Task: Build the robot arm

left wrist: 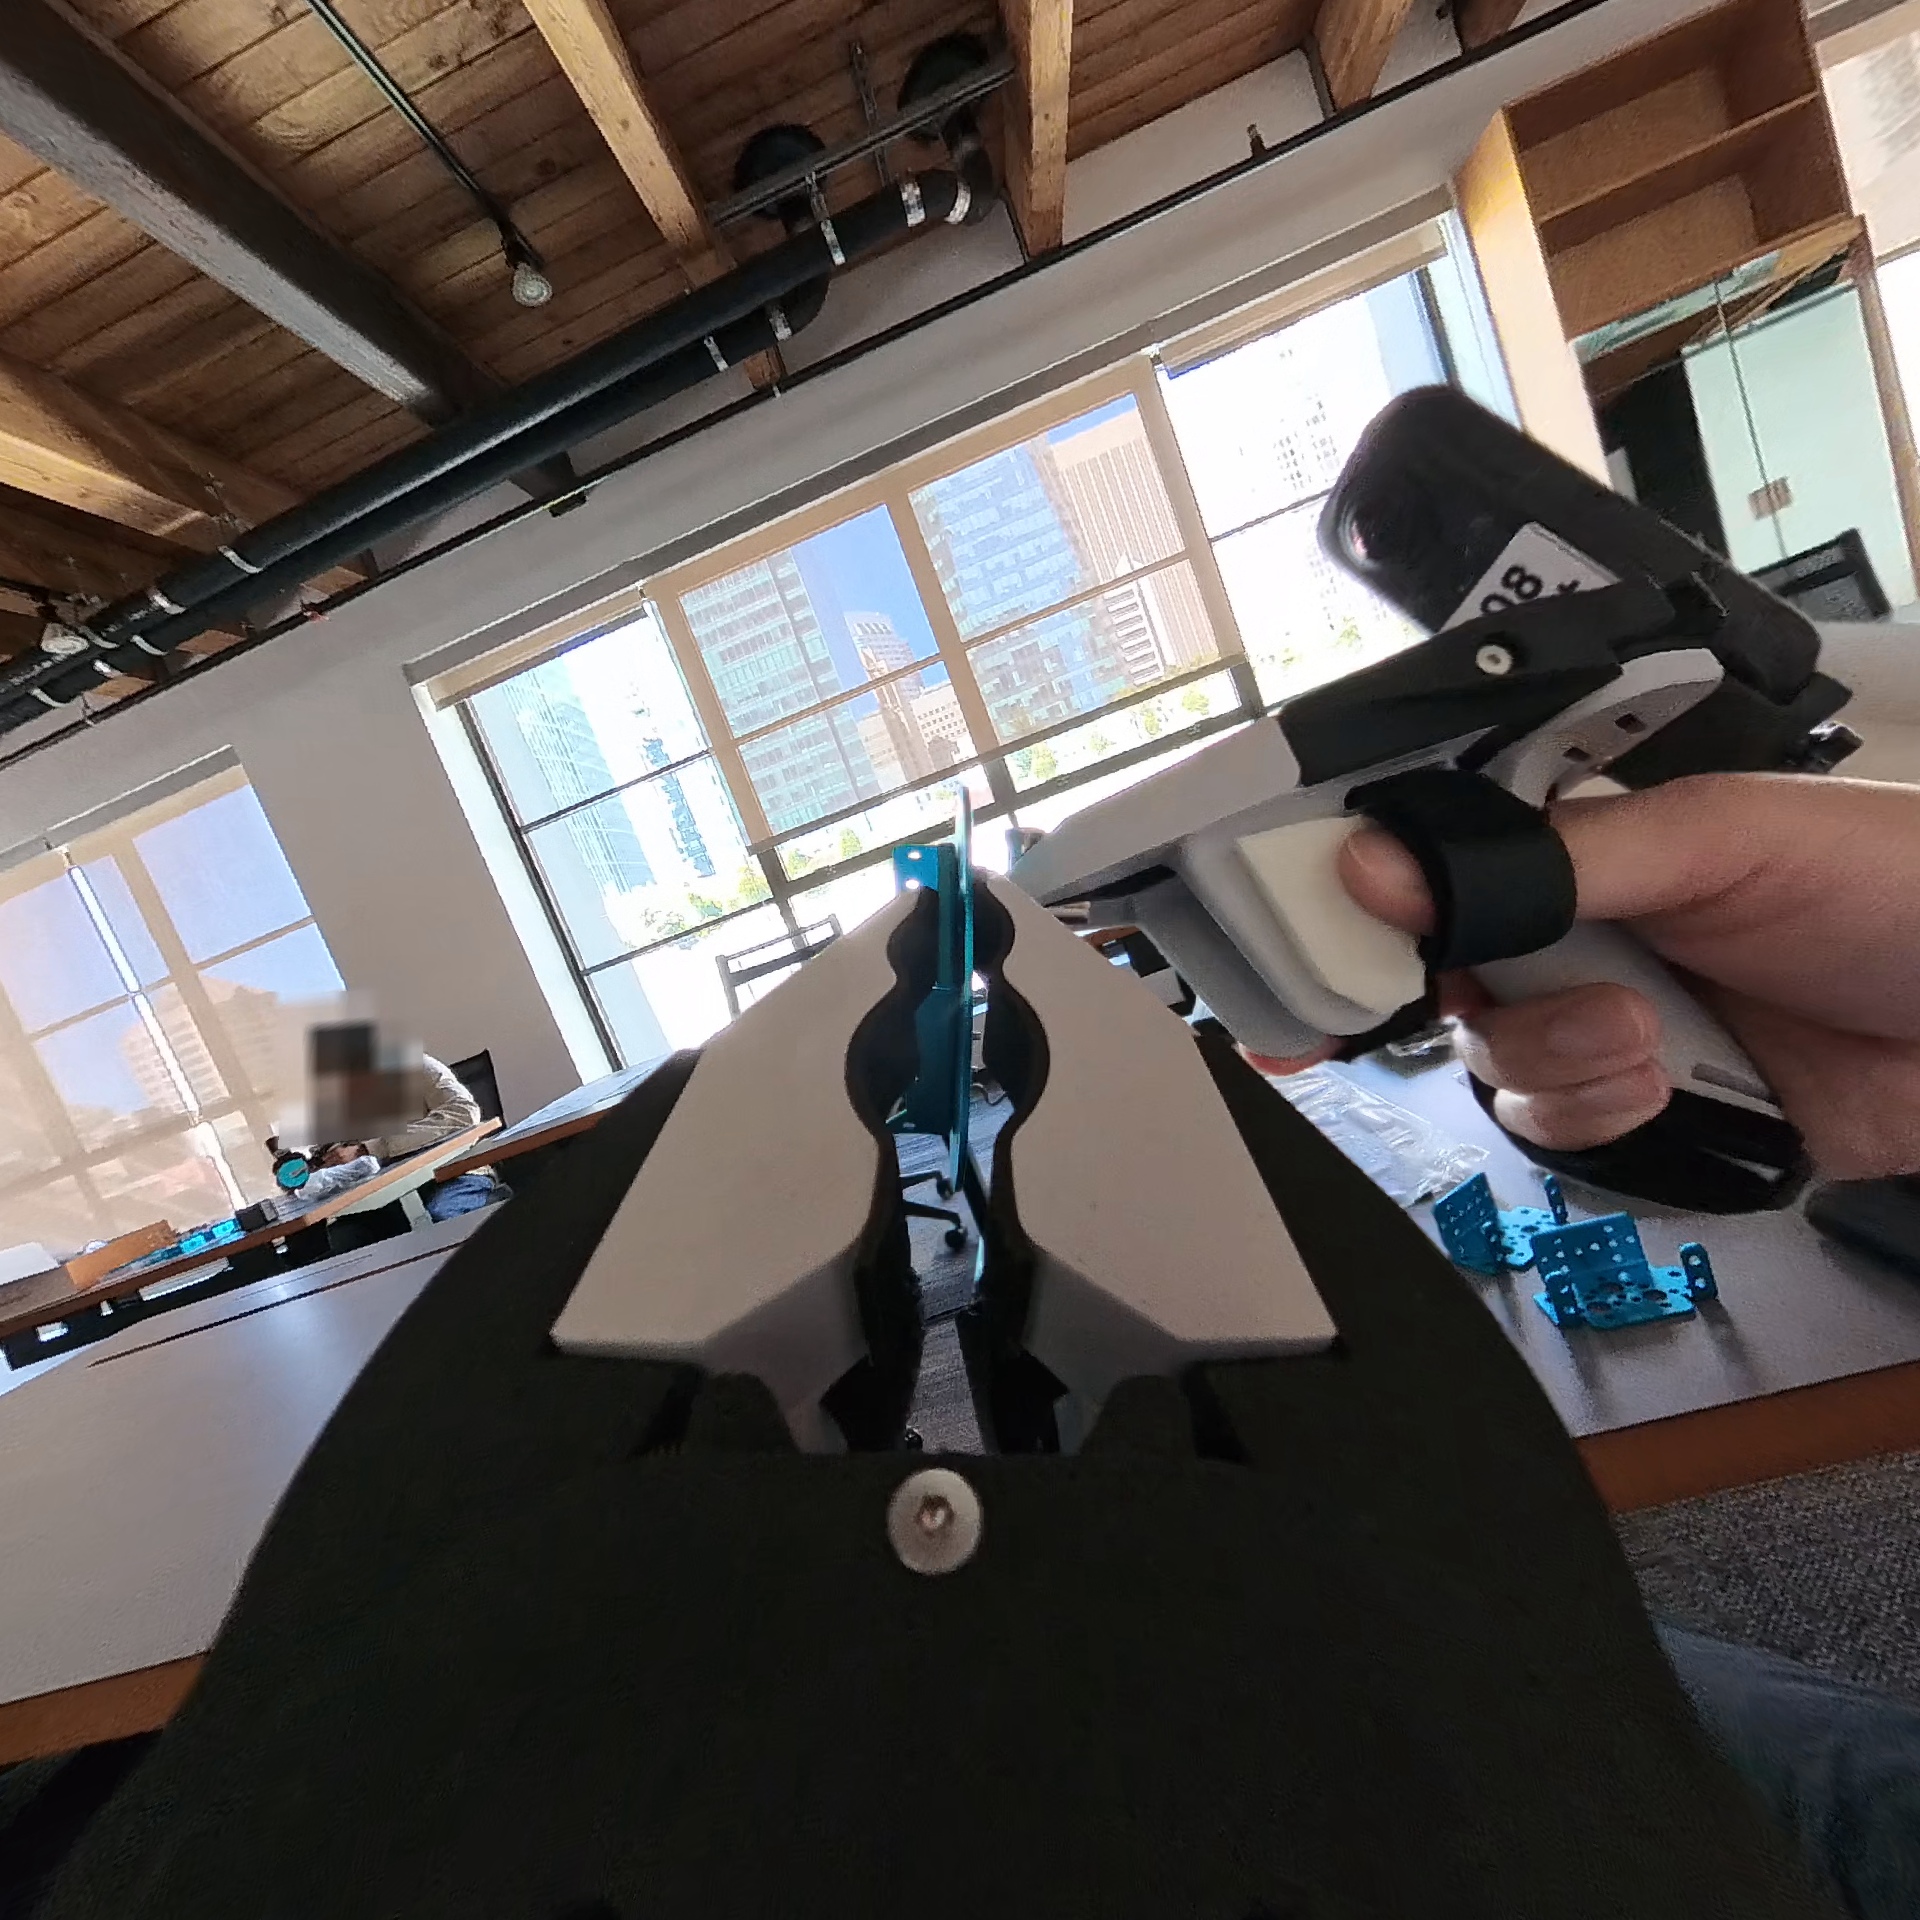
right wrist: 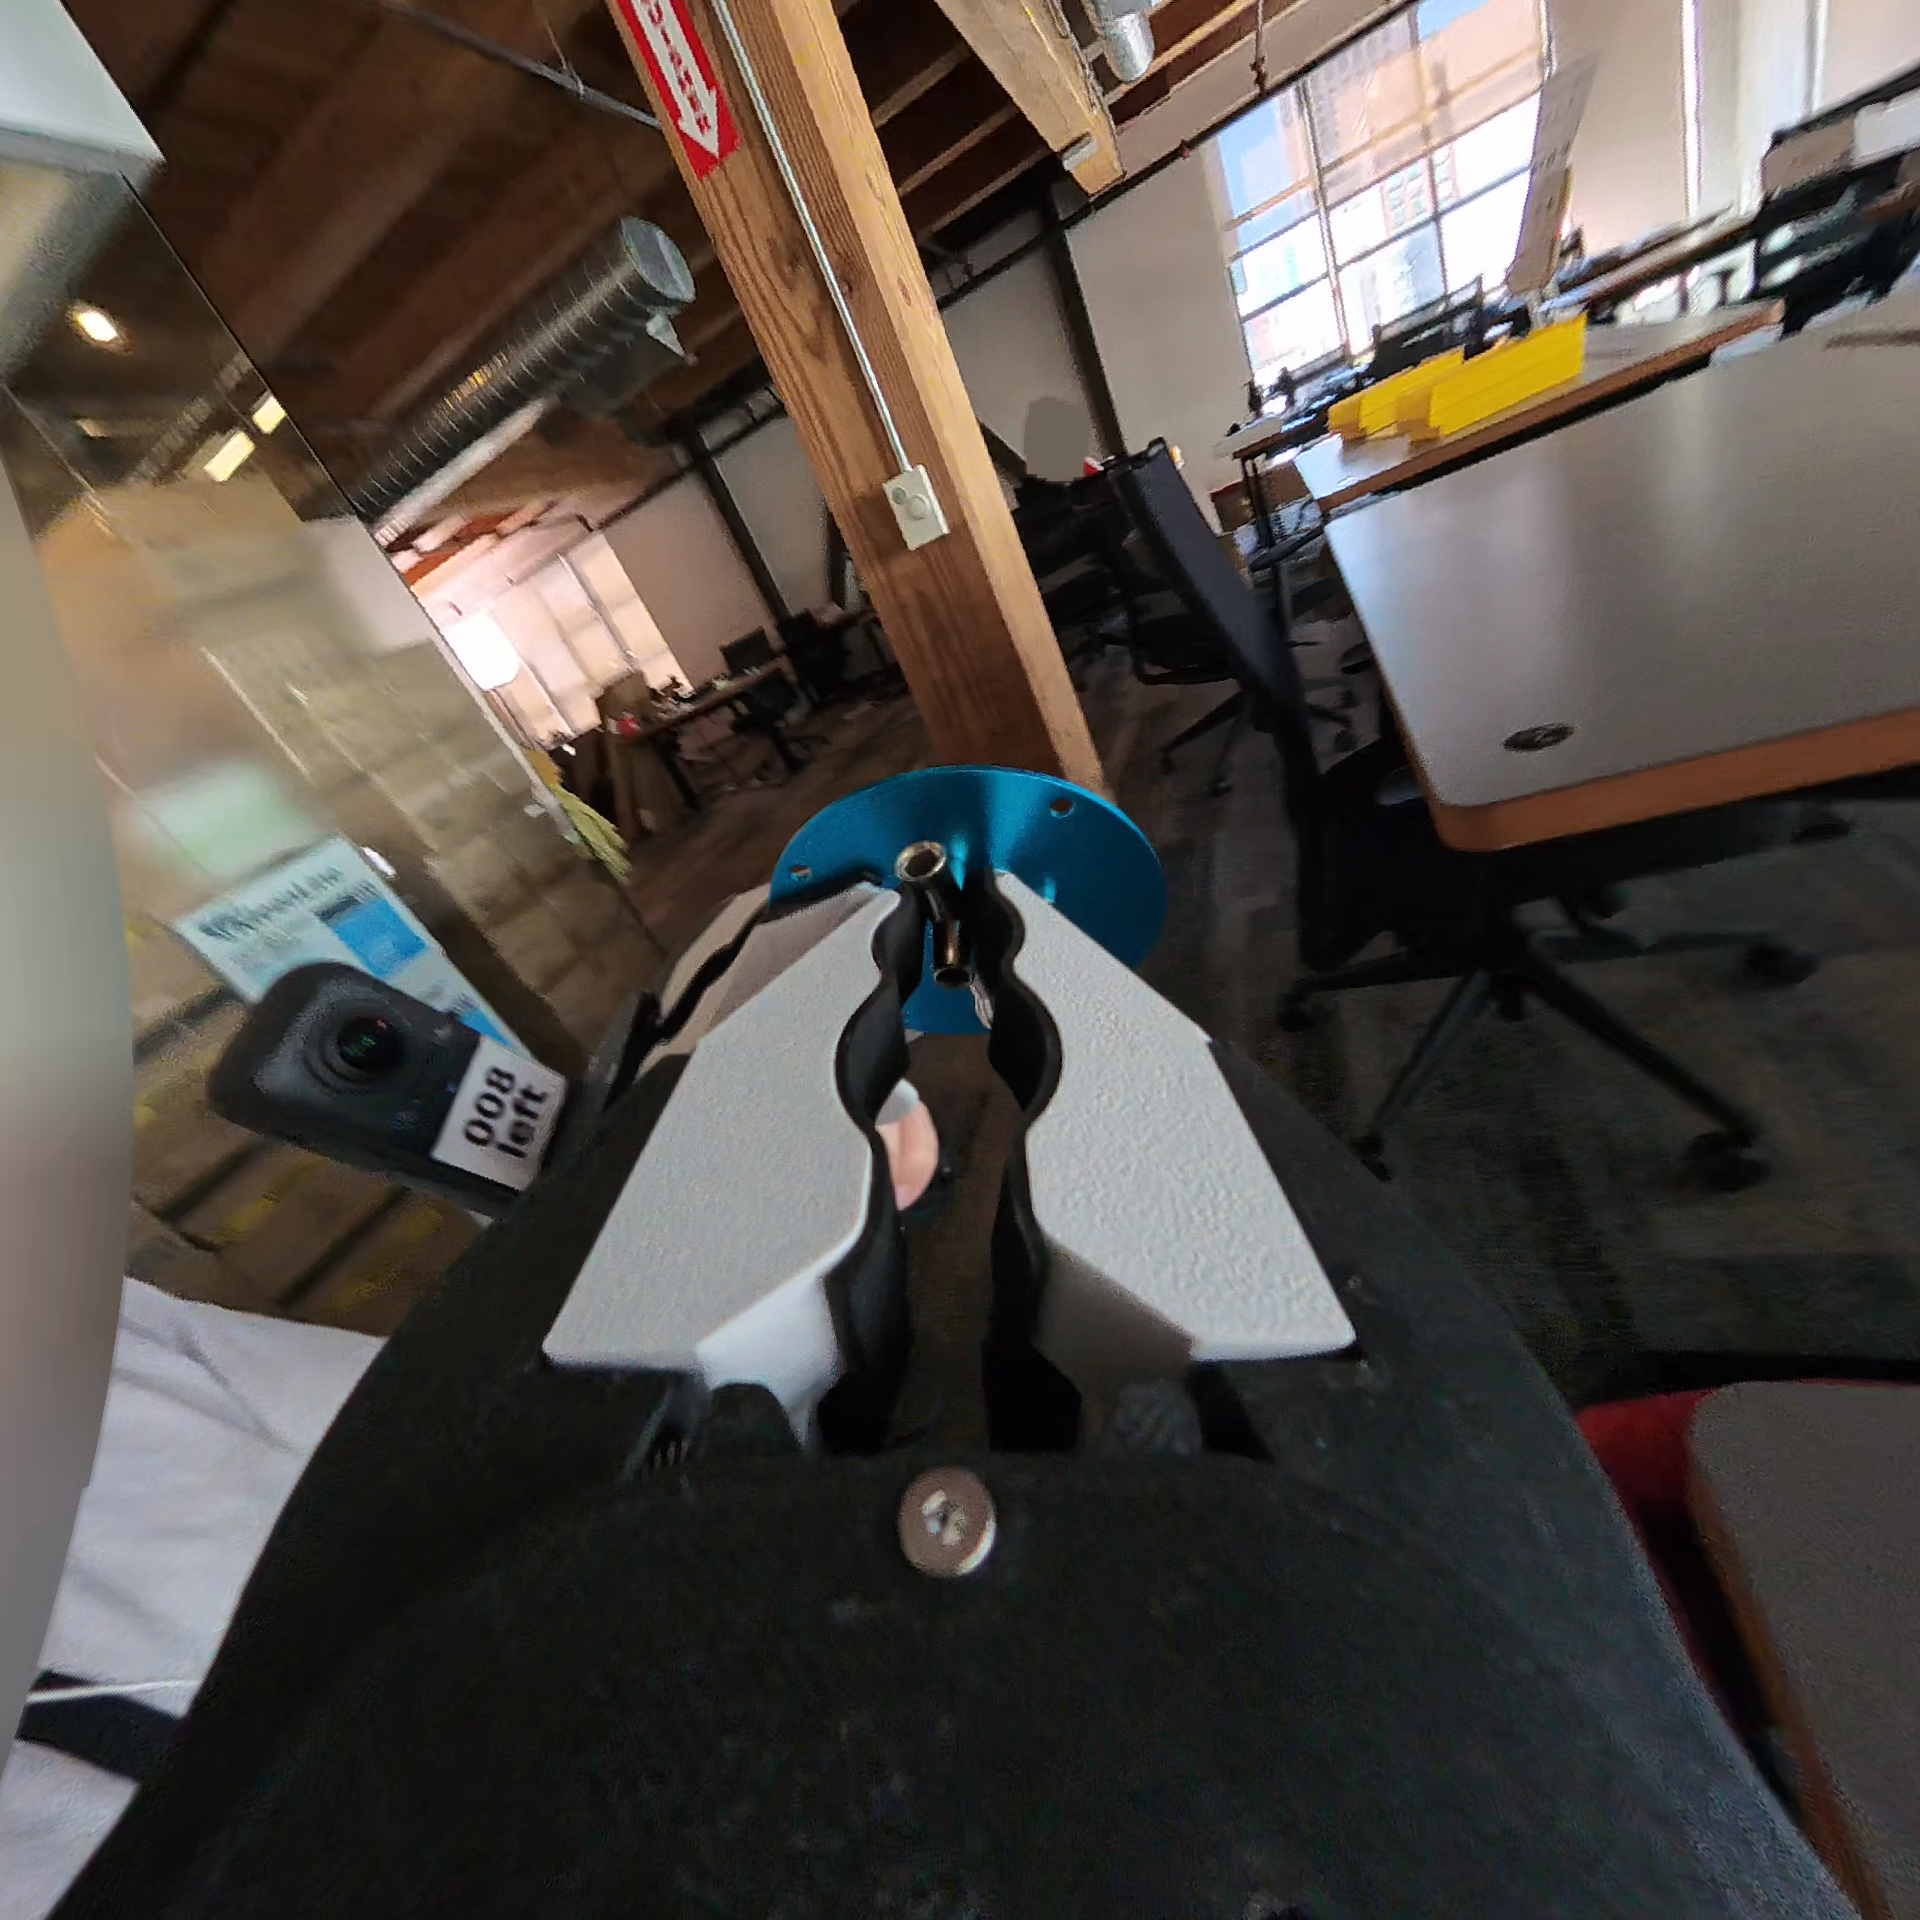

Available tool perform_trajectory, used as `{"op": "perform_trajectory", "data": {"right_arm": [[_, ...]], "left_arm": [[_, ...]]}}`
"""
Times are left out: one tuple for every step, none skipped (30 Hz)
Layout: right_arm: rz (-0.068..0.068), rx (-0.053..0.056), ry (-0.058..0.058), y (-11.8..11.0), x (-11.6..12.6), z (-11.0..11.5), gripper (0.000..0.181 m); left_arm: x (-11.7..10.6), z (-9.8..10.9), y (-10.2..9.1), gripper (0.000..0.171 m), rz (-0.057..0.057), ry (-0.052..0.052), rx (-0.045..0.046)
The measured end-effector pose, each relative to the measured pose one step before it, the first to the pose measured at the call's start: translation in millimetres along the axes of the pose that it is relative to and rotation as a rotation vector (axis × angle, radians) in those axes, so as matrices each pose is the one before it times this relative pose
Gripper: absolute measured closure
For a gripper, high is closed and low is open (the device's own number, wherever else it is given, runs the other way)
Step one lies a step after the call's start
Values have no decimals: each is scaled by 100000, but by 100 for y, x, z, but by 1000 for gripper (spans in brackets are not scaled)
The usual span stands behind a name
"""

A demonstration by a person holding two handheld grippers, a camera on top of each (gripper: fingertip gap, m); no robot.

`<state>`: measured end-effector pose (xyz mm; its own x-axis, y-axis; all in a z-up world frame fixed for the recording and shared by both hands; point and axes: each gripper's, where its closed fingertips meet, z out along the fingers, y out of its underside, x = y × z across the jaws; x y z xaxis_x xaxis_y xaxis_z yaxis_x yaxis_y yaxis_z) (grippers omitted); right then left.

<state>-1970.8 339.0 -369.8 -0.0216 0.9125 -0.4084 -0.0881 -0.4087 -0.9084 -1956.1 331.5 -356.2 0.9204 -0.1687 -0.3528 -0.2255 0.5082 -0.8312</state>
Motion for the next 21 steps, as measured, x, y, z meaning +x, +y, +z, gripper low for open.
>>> {"op": "perform_trajectory", "data": {"right_arm": [[6989,853,-2317,110,172,-4,171],[7518,886,-3459,52,71,-21,172],[8452,847,-4389,12,-9,-26,172],[7847,647,-3719,13,73,-44,172],[6102,339,-3286,21,58,-48,172],[2604,69,-1654,29,84,-45,172],[-1102,-57,562,-2,109,-44,172],[-4829,-354,1513,10,-2,-26,173],[-6430,-274,1774,-25,-155,6,174],[-5802,81,1333,-83,-286,40,174],[-3348,-94,443,-62,-336,53,174],[46,-174,-949,-16,-319,23,174],[3454,-291,-2505,50,-311,-30,173],[5913,-150,-3962,111,-330,-43,172],[7921,-14,-4690,183,-319,-52,171],[7880,559,-4279,147,-225,-85,171],[7798,734,-4937,159,-265,-94,172],[8724,726,-5233,179,-256,-97,172],[8886,1284,-4996,140,-229,-85,172],[7580,1107,-4745,157,-236,-63,172],[5558,898,-3380,109,-96,-82,172]], "left_arm": [[21,30,177,168,503,-108,-269],[45,4,76,169,399,-28,76],[43,1,31,169,883,-150,337],[51,44,96,168,1131,-74,-359],[46,26,76,169,987,71,-425],[36,37,106,169,660,210,-635],[21,26,113,169,477,354,-790],[3,-37,-26,169,-30,298,-190],[-16,-58,-168,169,-593,11,405],[-36,-83,-270,169,193,-450,1055],[-37,-118,-316,169,1367,-603,1612],[-8,-125,-294,169,1489,-114,1518],[45,-120,-257,169,813,416,1347],[76,-173,-273,169,709,323,1634],[131,-191,-245,168,1626,-109,1548],[168,-168,-185,169,2083,-278,1242],[178,-174,-230,168,1567,-90,1586],[169,-159,-234,168,1124,284,1486],[149,-128,-203,168,703,435,1433],[125,-90,-192,168,368,537,1350],[106,-56,-94,168,390,598,464]]}}
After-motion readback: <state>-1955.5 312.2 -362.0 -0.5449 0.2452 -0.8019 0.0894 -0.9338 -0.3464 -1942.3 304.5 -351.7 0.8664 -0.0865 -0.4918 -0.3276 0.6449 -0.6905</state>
